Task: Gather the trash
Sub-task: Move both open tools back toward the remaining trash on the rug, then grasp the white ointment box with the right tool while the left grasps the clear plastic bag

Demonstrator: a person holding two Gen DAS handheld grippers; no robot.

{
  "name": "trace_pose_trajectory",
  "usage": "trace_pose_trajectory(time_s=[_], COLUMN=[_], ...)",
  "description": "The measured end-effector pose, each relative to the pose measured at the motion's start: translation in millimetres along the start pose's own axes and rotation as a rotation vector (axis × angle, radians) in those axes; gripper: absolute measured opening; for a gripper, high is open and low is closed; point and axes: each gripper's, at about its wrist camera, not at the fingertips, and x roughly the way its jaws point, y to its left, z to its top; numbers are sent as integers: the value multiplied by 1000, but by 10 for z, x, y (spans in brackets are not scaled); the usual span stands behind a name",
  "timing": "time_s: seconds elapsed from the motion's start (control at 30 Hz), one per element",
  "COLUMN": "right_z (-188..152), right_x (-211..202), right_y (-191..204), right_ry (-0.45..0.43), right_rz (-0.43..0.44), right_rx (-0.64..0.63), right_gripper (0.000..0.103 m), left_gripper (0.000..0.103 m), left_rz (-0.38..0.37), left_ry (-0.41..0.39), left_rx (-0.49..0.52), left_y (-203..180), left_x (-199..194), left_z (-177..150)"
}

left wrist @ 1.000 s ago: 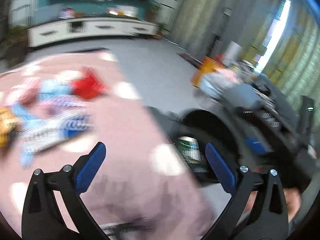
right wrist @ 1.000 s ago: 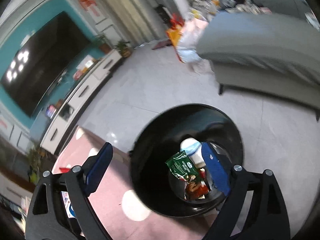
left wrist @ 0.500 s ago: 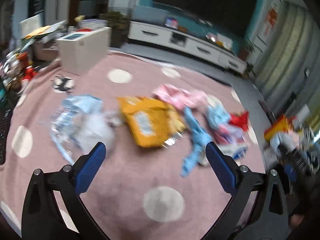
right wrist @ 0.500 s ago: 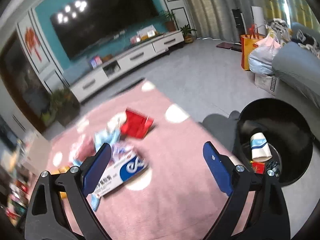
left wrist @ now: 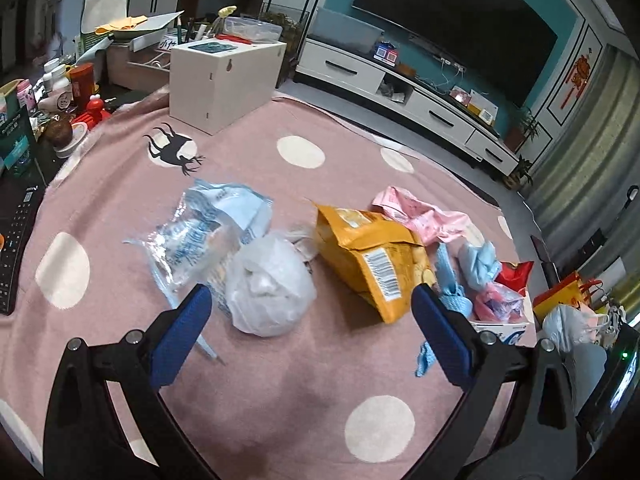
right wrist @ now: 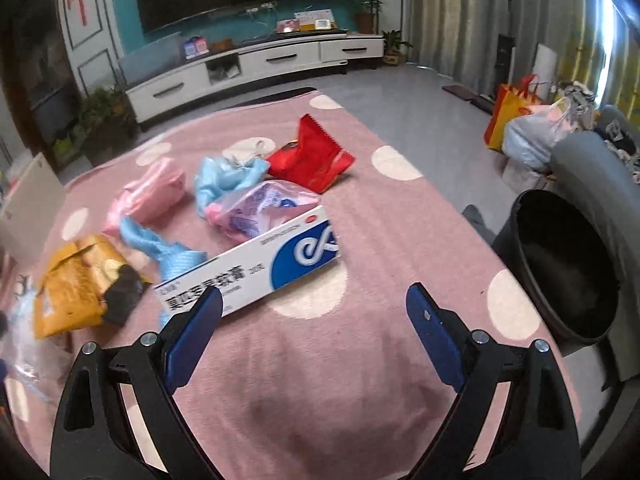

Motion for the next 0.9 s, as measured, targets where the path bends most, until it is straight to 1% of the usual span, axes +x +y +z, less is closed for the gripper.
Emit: trace_pose_trajectory(time_s=[0.07,0.13,0.23,0.37,0.47,0.57,0.63,0.73,0.83,0.9], right_z=[-4,-4,-23,-33,-30,-21,5,38,59,62], right_x=[-9,-26,-2,59,84,115,131,103,116,143], right_y=[-30,-56,-86,-77,-83,-97,-129,-200,-245,-276], right_ry=[-14,-39,-36,-21,-9,24,54,46,48,49], right_rz=[-35,-61,-56,-60,-48,-36,-10,11,14,2], right_rx=[23,39,63,65,79,96,127,196,204,215], right_gripper=[91,91,91,91,91,91,91,91,91,91], left_gripper=[99,99,99,99,99,99,99,99,99,99], left_rz=[25,28,18,36,34,14,-7,-4,7,-3], left_ry=[0,6,16,12,15,25,34,28,25,33], left_rx=[8,13,6,-3,-12,-30,-45,-39,-30,-40], left_y=[23,38,51,80,104,127,139,119,103,112], left_x=[46,73,104,118,133,148,155,144,144,151], left_z=[2,7,7,10,10,9,6,-4,-7,-11])
